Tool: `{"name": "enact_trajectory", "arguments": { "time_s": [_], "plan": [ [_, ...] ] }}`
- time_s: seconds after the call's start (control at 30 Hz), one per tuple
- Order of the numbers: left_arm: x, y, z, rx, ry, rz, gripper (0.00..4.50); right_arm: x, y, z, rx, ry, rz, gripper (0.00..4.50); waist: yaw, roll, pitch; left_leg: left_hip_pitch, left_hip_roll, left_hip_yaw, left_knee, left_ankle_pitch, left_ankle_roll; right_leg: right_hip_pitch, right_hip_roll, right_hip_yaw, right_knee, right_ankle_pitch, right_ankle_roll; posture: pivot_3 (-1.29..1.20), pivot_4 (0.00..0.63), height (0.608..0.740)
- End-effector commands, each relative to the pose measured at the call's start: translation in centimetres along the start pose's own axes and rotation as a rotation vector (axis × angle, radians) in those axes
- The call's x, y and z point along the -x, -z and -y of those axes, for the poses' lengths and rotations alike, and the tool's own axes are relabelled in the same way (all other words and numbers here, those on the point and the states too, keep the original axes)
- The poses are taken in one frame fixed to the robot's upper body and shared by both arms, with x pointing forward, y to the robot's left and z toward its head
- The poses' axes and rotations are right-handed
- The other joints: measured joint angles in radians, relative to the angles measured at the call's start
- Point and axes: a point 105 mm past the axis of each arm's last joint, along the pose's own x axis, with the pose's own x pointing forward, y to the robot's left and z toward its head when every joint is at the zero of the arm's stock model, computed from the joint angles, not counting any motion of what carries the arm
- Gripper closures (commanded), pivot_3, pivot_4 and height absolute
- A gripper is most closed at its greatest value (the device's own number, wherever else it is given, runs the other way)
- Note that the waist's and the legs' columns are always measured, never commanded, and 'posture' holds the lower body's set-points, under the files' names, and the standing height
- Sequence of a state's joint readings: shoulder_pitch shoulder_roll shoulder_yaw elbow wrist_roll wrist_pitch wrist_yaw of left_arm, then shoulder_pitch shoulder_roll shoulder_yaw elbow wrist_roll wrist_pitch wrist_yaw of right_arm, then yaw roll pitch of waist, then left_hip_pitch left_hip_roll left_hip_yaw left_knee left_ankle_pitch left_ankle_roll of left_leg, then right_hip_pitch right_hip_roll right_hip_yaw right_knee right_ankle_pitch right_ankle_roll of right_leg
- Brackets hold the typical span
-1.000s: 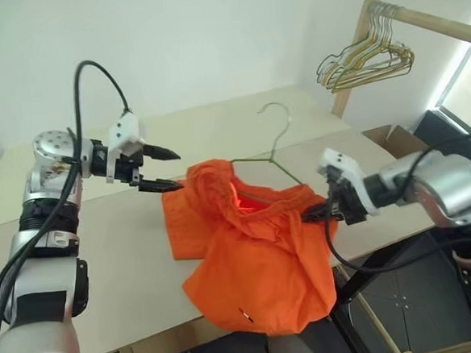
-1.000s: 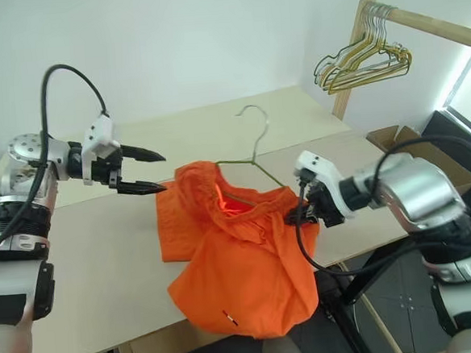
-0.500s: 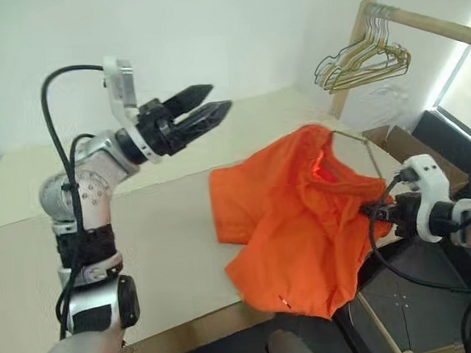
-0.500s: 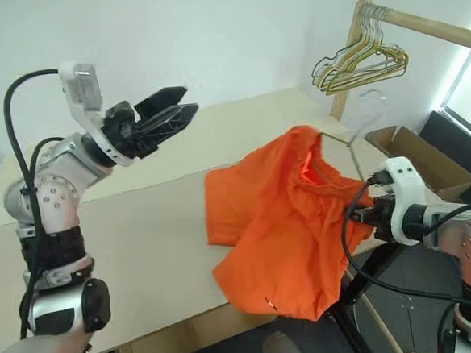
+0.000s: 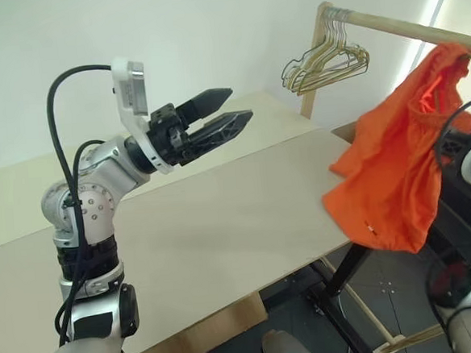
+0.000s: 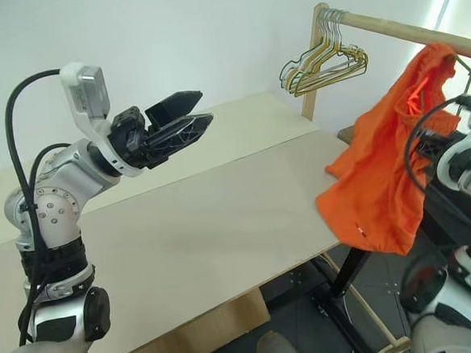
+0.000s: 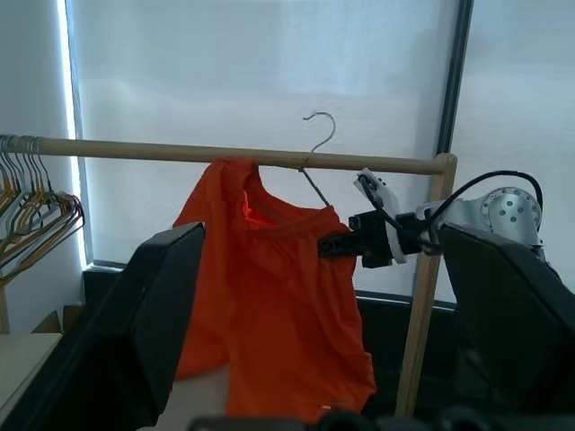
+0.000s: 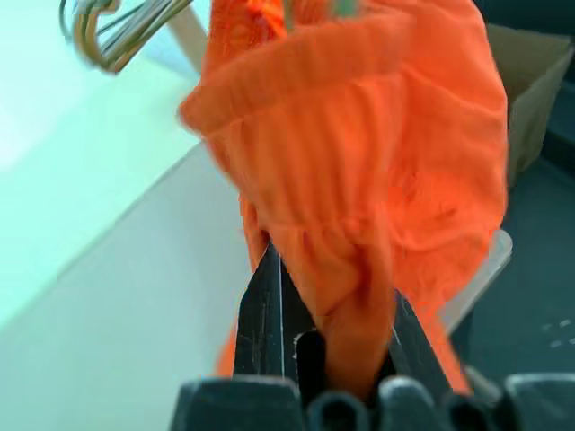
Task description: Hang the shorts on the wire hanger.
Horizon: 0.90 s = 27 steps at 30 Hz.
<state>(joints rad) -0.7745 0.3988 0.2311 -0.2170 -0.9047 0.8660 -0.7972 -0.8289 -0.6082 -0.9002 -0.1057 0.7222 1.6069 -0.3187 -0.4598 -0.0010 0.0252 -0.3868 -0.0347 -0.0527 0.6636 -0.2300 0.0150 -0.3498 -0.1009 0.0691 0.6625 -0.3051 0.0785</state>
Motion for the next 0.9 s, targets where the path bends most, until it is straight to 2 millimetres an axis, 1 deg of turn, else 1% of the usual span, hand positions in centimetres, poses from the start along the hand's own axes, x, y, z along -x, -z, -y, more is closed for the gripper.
{"name": "enact_trajectory", "arguments": {
  "time_s": [0.03,0.13,0.3,0.43,0.53,0.6,0.67,0.7,0.73,0.9],
  "plan": [
    [0.1,-0.8,0.3,-0.04,0.009,0.013,0.02,0.4,-1.9,1.2,-0.13,0.06,0.035,4.5,0.009,0.0,0.0,0.0,0.0,0.0,0.0,0.0,0.0,0.0,0.0,0.0,0.0,0.0,0.0,-0.44,0.0,0.74],
    [0.2,-0.8,0.3,-0.043,0.011,0.006,0.02,0.3,-2.2,1.5,-0.234,0.087,0.039,4.5,0.01,0.0,0.0,-0.002,0.0,0.0,0.0,0.0,0.0,0.0,0.0,0.0,-0.001,0.0,0.0,-0.44,0.0,0.74],
    [0.2,-0.7,0.5,-0.047,0.015,-0.002,0.02,0.2,-2.4,1.7,-0.36,0.116,0.036,4.5,0.009,0.0,0.0,-0.001,0.0,0.001,0.0,0.0,0.001,0.0,0.0,0.0,-0.001,0.0,0.0,-0.44,0.0,0.74],
    [0.2,-0.7,0.5,-0.051,0.017,-0.01,0.02,0.4,-2.4,2.8,-0.488,0.177,0.02,4.5,0.01,0.0,0.0,-0.001,0.0,0.002,0.0,0.0,0.001,0.0,0.0,0.001,-0.001,0.0,0.0,-0.44,0.0,0.74],
    [0.2,-0.6,0.5,-0.051,0.02,-0.016,0.02,0.5,-2.2,3.9,-0.533,0.252,0.001,4.5,0.011,0.0,0.0,-0.001,0.0,0.002,0.0,0.0,0.001,0.0,0.0,0.001,-0.002,0.0,0.0,-0.44,0.0,0.74],
    [0.2,-0.6,0.6,-0.052,0.023,-0.021,0.02,0.7,-2.0,4.3,-0.5,0.306,0.0,4.5,0.011,0.0,0.0,-0.001,0.0,0.002,0.0,0.0,0.001,0.0,0.0,0.001,-0.002,0.0,0.0,-0.44,0.0,0.74],
    [0.2,-0.6,0.6,-0.052,0.024,-0.025,0.02,0.6,-1.7,4.3,-0.475,0.334,-0.005,4.5,0.011,0.0,0.0,-0.001,0.0,0.002,0.0,0.0,0.001,0.0,0.0,0.001,-0.003,0.0,0.0,-0.44,0.0,0.74],
    [0.3,-0.5,0.6,-0.052,0.024,-0.027,0.0,0.6,-1.5,4.2,-0.468,0.337,-0.006,3.97,0.011,0.0,0.0,-0.001,0.0,0.002,0.0,0.0,0.001,0.0,0.0,0.001,-0.003,0.0,0.0,-0.44,0.0,0.74],
    [0.3,-0.5,0.6,-0.053,0.024,-0.029,0.0,0.5,-1.4,4.0,-0.469,0.341,-0.009,3.84,0.01,0.0,0.0,-0.001,0.0,0.002,0.0,0.0,0.001,0.0,0.0,0.001,-0.003,0.0,0.0,-0.44,0.0,0.74],
    [0.4,-0.5,0.5,-0.058,0.022,-0.04,0.0,0.7,-1.0,3.7,-0.427,0.398,0.007,2.11,0.008,0.001,0.0,0.0,0.0,0.002,-0.001,0.0,0.001,0.0,0.001,0.001,-0.002,0.0,0.0,-0.43,0.0,0.74]
  ]
}}
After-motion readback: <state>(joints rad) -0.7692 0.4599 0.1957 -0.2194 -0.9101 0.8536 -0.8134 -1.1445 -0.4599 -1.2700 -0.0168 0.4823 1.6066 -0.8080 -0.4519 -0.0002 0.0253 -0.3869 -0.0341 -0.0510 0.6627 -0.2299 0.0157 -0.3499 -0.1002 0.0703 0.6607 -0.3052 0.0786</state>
